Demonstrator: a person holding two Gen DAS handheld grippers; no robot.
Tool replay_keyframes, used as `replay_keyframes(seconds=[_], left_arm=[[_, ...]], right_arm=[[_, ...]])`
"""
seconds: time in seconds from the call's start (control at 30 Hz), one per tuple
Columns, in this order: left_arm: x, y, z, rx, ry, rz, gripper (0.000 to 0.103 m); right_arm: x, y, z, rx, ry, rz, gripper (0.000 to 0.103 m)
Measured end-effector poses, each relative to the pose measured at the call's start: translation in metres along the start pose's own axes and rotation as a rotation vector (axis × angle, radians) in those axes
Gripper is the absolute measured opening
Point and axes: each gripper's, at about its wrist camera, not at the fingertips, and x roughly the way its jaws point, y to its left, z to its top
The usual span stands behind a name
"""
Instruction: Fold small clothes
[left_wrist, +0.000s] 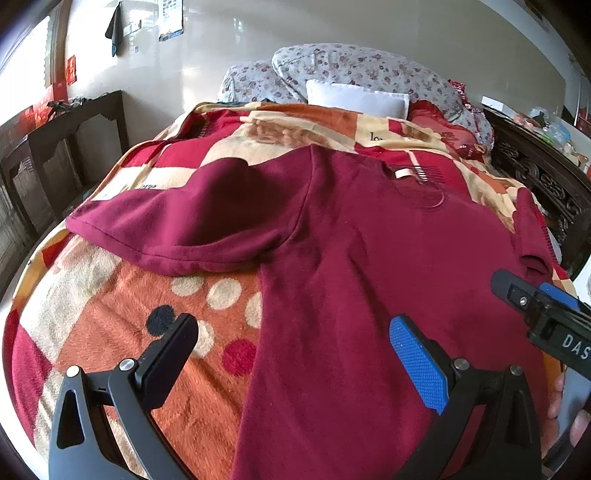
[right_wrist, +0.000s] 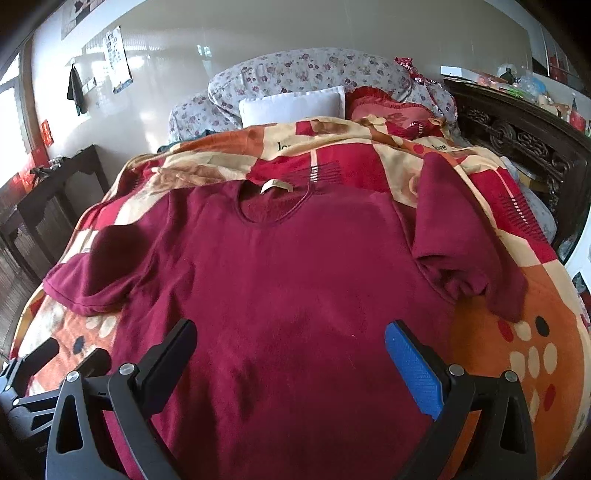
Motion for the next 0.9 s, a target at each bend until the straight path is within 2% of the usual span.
replay_keyframes(seconds=[0.13, 0.3, 0.4, 0.6, 0.7, 0.8, 0.9], left_arm=[[0.008, 0.007, 0.003, -0.013, 0.014, 0.006, 0.103], [0.015, 0.038, 0.012, -0.087, 0.031, -0.003, 0.103], [0.016, 0.074, 0.022, -0.172, 0.022, 0.018, 0.103], [0.031, 0.169, 0.047, -0.316, 0.016, 0.155, 0.103], [0.041, 0.215, 0.058, -0.400, 0.021, 0.198, 0.103], [0.054, 0.266, 0.064, -0.535, 0.020, 0.218, 0.103], [0.068, 0.308, 0.064, -0.703, 0.009, 0.196, 0.103]], right_arm=[[0.018, 0.004, 0.001, 0.008, 0.023, 0.012, 0.103], [0.038, 0.012, 0.001, 0.007, 0.046, 0.019, 0.103], [0.052, 0.021, 0.003, 0.004, 0.066, 0.046, 0.103], [0.061, 0.052, 0.016, -0.082, 0.058, 0.106, 0.103], [0.066, 0.071, 0.027, -0.126, 0.049, 0.128, 0.103], [0.078, 0.090, 0.035, -0.165, 0.044, 0.138, 0.103], [0.094, 0.105, 0.038, -0.184, 0.069, 0.153, 0.103]])
